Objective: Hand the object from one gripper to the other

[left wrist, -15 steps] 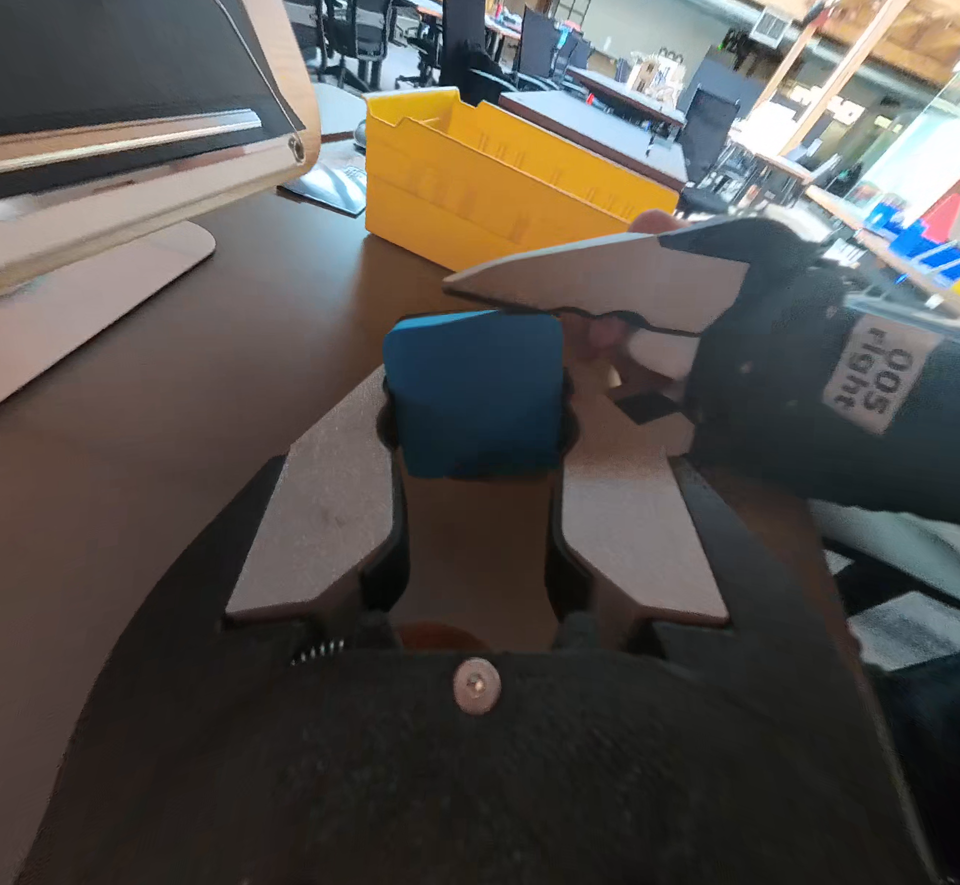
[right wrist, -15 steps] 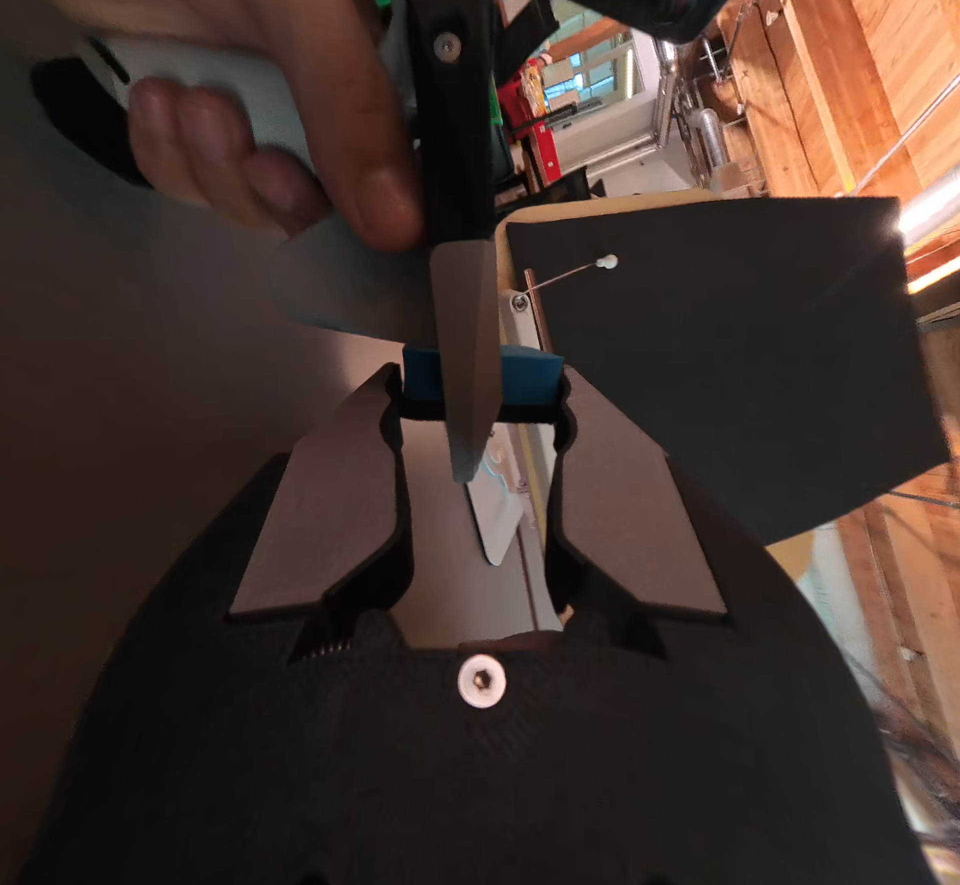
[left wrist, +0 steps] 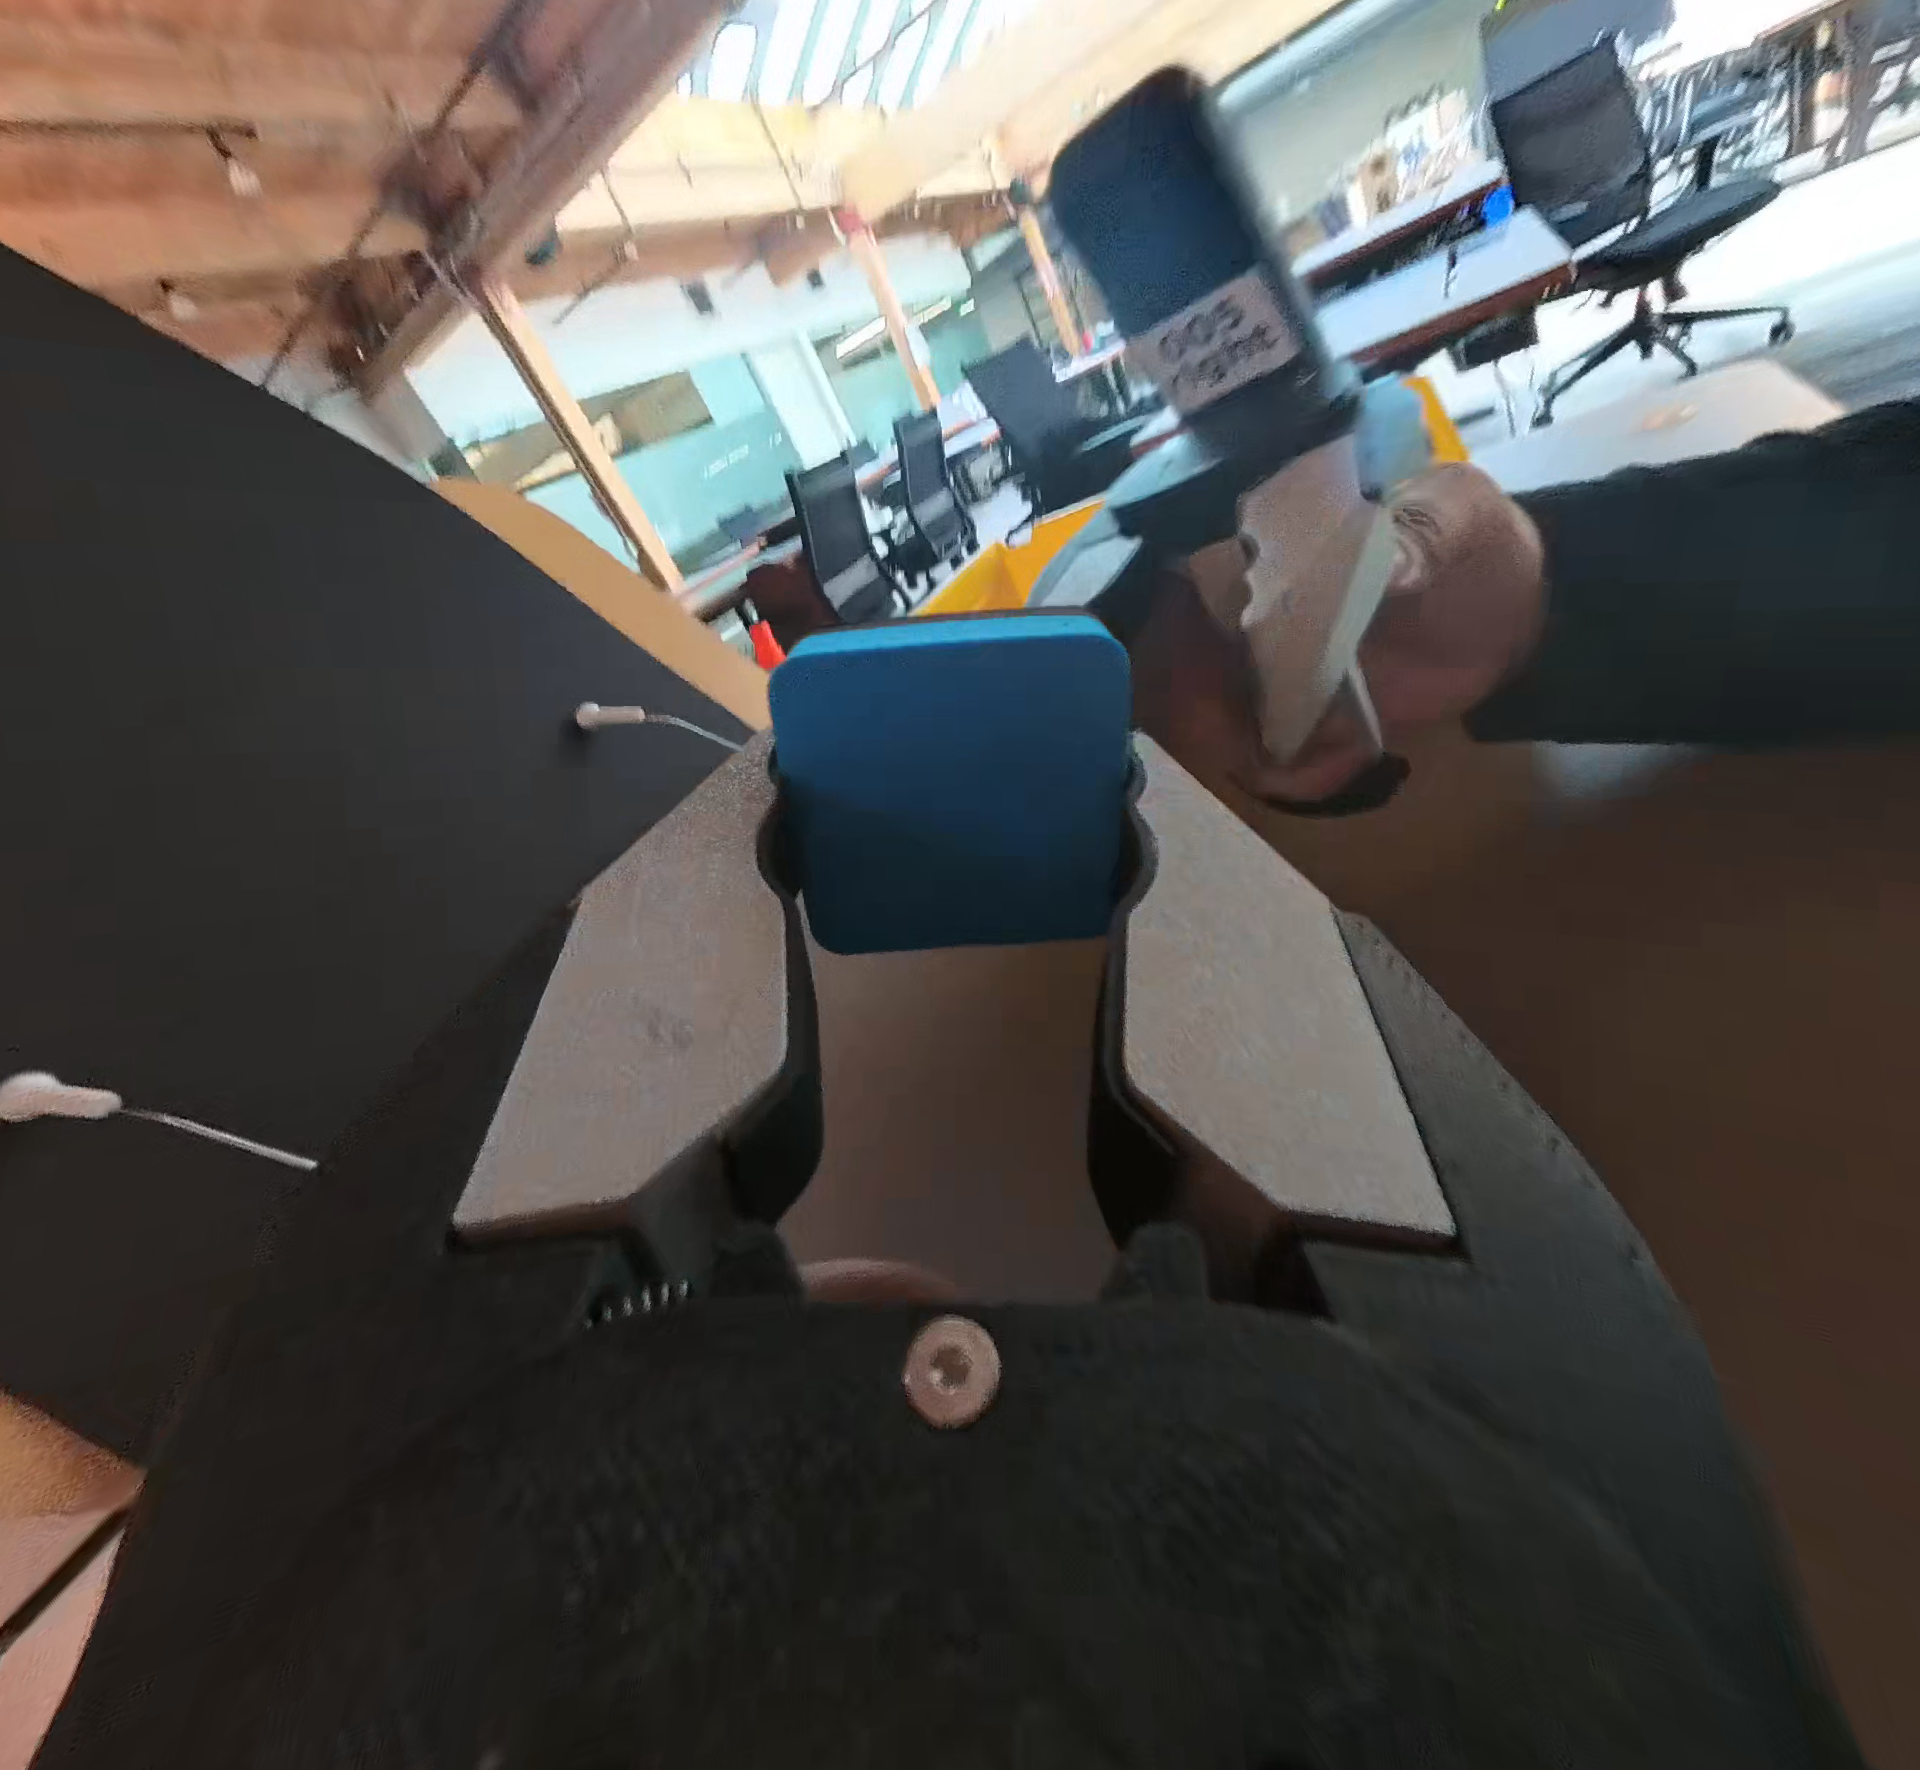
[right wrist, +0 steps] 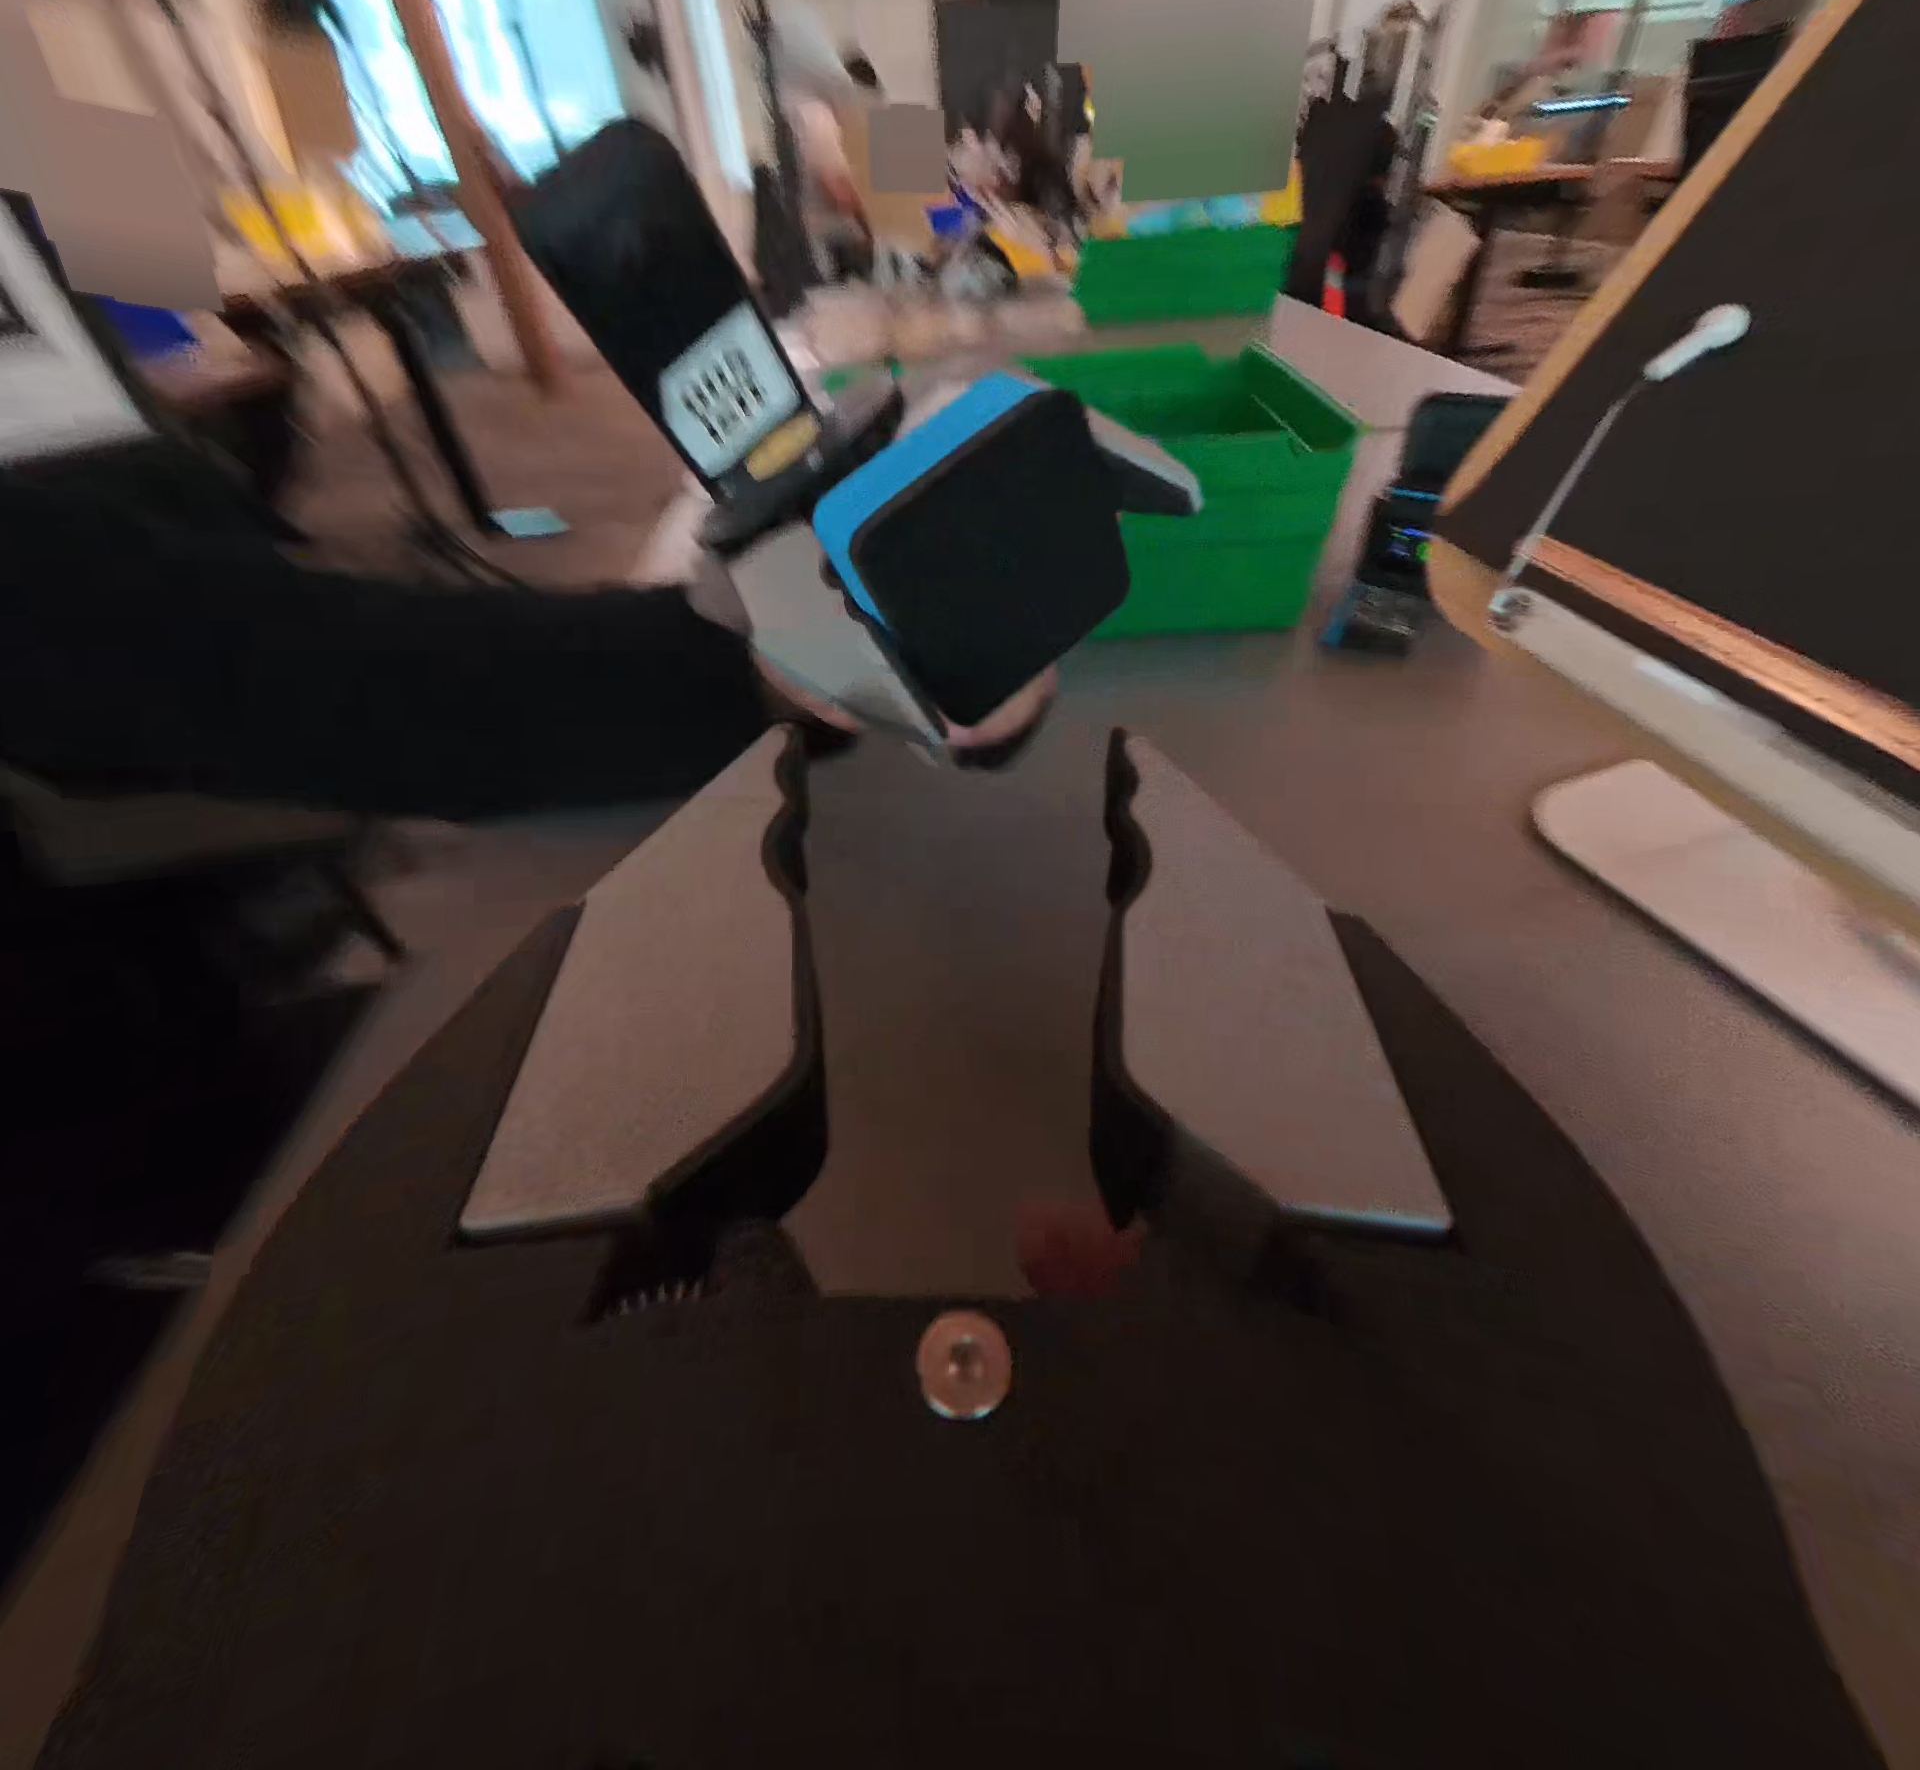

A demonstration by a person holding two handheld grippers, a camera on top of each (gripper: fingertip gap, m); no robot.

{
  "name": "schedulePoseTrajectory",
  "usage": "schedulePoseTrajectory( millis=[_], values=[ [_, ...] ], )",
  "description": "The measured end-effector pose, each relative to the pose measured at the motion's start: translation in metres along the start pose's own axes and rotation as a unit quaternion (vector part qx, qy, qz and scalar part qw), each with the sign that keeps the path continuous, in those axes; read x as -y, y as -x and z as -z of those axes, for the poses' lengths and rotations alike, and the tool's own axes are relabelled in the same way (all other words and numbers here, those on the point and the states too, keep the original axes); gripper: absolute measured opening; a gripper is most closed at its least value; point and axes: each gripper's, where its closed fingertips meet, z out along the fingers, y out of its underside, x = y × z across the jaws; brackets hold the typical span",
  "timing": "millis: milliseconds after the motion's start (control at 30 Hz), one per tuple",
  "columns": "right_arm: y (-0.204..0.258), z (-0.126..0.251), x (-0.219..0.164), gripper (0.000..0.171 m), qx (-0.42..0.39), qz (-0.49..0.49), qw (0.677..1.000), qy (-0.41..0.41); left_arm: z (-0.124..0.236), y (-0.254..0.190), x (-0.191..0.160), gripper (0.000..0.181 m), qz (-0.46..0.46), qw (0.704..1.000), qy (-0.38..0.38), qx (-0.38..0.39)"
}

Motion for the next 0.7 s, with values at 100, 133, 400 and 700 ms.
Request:
schedulePoseTrajectory(
  millis=[100, 133, 400, 700],
  values=[
    [0.006, 0.004, 0.015, 0.070, 0.049, -0.087, 0.994, -0.044, 0.005, 0.003, 0.018, 0.057, -0.034, 0.997, -0.063, 0.010],
    [0.007, 0.003, 0.016, 0.075, 0.059, -0.110, 0.991, -0.049, 0.006, 0.000, 0.021, 0.057, -0.048, 0.996, -0.073, 0.008],
    [0.019, -0.012, 0.007, 0.063, 0.134, -0.237, 0.962, -0.026, -0.014, -0.035, -0.001, 0.057, -0.224, 0.975, 0.010, -0.005],
    [0.012, -0.014, -0.002, 0.054, 0.105, -0.199, 0.974, 0.003, -0.017, -0.029, -0.006, 0.058, -0.328, 0.942, 0.042, 0.048]
  ],
)
